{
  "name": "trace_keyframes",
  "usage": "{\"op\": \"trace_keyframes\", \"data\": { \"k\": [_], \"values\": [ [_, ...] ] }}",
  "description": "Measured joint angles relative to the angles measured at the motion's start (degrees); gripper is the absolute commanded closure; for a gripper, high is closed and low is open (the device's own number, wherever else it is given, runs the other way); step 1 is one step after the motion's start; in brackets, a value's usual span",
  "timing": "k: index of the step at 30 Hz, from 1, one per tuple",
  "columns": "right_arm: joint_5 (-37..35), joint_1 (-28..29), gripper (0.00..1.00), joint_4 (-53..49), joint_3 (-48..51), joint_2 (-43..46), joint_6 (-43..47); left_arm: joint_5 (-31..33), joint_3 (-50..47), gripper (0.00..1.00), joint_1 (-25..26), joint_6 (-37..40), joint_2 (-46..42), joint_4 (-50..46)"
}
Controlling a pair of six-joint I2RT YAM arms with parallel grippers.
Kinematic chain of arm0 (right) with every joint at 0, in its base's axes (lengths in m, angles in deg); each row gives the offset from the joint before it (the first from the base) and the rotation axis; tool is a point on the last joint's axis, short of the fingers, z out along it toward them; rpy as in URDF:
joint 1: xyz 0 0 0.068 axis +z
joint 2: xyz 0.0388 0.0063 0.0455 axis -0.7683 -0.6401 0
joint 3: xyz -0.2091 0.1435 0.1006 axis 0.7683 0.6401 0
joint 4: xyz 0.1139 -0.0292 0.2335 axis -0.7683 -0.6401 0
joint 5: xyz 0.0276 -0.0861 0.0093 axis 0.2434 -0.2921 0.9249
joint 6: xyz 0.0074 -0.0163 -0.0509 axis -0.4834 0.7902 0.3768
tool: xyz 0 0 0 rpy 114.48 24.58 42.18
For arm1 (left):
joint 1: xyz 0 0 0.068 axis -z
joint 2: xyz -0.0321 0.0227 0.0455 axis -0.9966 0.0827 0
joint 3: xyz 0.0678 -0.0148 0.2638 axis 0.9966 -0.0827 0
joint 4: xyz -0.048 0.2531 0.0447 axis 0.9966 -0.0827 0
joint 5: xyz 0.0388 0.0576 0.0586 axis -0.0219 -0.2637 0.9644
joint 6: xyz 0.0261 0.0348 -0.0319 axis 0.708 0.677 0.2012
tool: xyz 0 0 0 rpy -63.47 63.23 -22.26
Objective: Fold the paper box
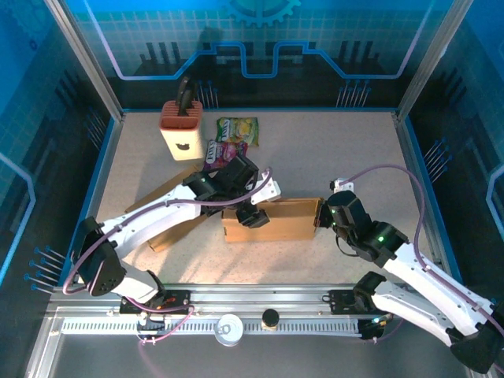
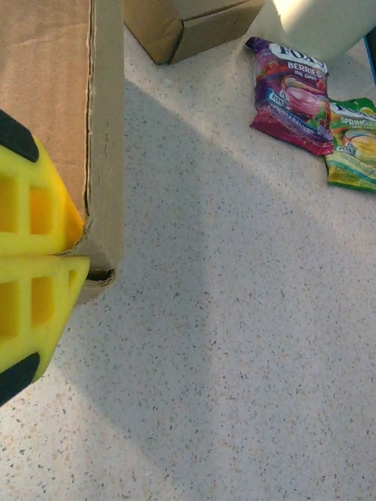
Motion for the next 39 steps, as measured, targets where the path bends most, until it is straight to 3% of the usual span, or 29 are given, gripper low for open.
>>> {"op": "trace_keyframes", "data": {
  "k": [11, 17, 25, 39],
  "values": [
    [-0.61, 0.74, 1.00, -0.68, -1.16, -1.31, -0.02, 15.65, -0.17, 0.37, -0.17, -20.22, -19.93, -4.98],
    [-0.63, 0.81, 1.00, -0.79, -1.25, -1.46, -0.24, 18.69, -3.56, 0.37, -1.66, -28.11, -19.91, -13.09],
    [-0.61, 0.81, 1.00, -1.40, -1.57, -1.51, -0.63, 19.04, -4.37, 0.50, -3.89, -30.08, -17.42, -17.20],
    [-0.59, 0.81, 1.00, -1.84, -1.77, -1.44, -0.63, 16.74, -4.42, 0.69, -5.38, -28.61, -15.61, -15.72]
  ]
}}
